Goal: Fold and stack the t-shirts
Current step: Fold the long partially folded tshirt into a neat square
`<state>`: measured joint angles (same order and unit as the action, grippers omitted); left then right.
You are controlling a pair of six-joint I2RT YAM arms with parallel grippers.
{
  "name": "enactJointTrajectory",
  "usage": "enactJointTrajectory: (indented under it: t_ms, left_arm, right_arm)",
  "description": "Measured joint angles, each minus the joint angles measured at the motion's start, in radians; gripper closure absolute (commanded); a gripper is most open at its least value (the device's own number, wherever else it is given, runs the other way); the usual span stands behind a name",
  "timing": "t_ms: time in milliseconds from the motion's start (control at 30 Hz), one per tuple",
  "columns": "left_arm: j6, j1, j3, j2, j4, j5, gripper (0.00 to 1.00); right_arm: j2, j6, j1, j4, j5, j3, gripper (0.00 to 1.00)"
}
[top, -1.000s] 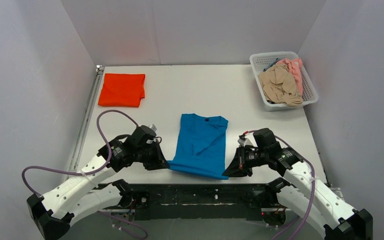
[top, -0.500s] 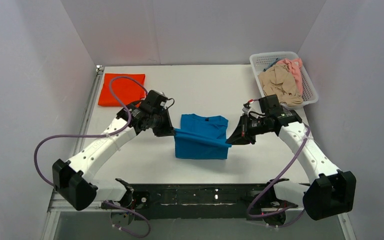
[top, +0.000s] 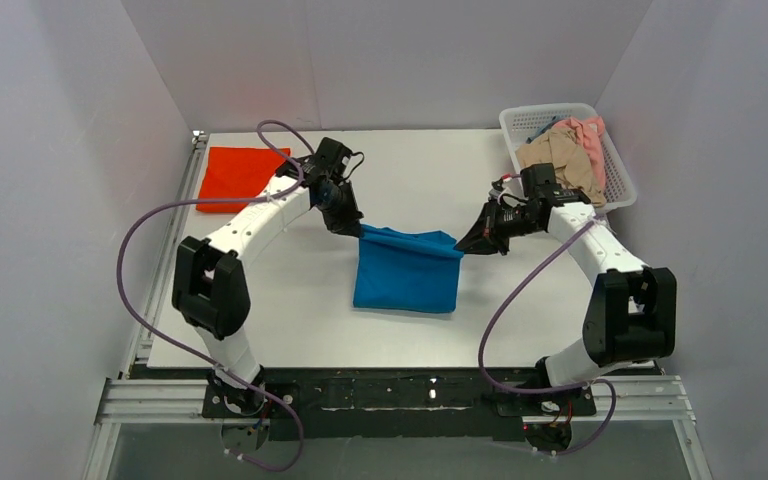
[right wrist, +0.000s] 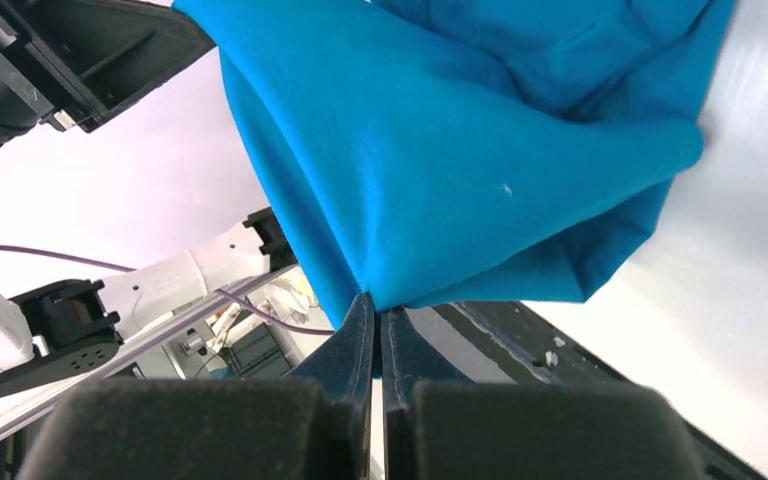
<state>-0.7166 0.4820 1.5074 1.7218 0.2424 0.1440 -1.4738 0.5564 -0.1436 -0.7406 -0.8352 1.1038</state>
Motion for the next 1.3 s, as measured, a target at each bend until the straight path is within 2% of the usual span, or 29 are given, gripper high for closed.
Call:
enactJointTrajectory:
  t_ms: [233, 400, 733, 800, 833, 867, 967, 1000, 1033, 1067, 1133, 1233, 1300]
  left_arm:
    - [0.011, -0.01, 0.121, 0.173, 0.027, -0.028, 1.0]
    - [0.008, -0.013, 0.137, 0.192, 0.043, -0.07, 1.0]
    - [0.011, -0.031, 0.298, 0.32, 0.098, -0.121, 0.97]
    - [0.012, -0.035, 0.343, 0.373, 0.113, -0.121, 0.91]
    - [0.014, -0.036, 0.367, 0.403, 0.114, -0.122, 0.87]
    - [0.018, -0.038, 0.385, 0.425, 0.115, -0.123, 0.82]
    - [0.027, -0.044, 0.48, 0.512, 0.146, -0.138, 0.49]
    - [0.034, -0.047, 0.513, 0.535, 0.16, -0.144, 0.33]
    - [0.039, -0.052, 0.552, 0.559, 0.173, -0.151, 0.1]
    - [0.043, -0.057, 0.588, 0.579, 0.188, -0.154, 0.03]
    - [0.051, -0.064, 0.632, 0.593, 0.208, -0.155, 0.02]
    - [0.047, -0.074, 0.642, 0.581, 0.221, -0.145, 0.02]
    - [0.046, -0.079, 0.614, 0.557, 0.212, -0.109, 0.02]
  right_arm:
    - [-0.166, -0.008, 0.026, 0.074, -0.03, 0.058, 0.99]
    - [-0.232, -0.006, 0.029, 0.12, -0.061, 0.071, 0.99]
    - [-0.362, 0.039, 0.032, 0.172, -0.058, 0.158, 0.99]
    - [-0.393, 0.054, 0.032, 0.184, -0.043, 0.181, 0.99]
    - [-0.407, 0.06, 0.032, 0.188, -0.033, 0.192, 0.95]
    - [-0.425, 0.067, 0.033, 0.193, -0.02, 0.208, 0.85]
    - [-0.482, 0.077, 0.035, 0.2, 0.042, 0.262, 0.6]
    - [-0.497, 0.082, 0.037, 0.198, 0.063, 0.28, 0.5]
    - [-0.516, 0.082, 0.04, 0.191, 0.09, 0.311, 0.39]
    - [-0.535, 0.079, 0.045, 0.183, 0.121, 0.348, 0.29]
    - [-0.556, 0.072, 0.053, 0.162, 0.195, 0.419, 0.21]
    - [-0.539, 0.055, 0.055, 0.149, 0.289, 0.475, 0.18]
    - [-0.491, 0.037, 0.05, 0.148, 0.333, 0.451, 0.18]
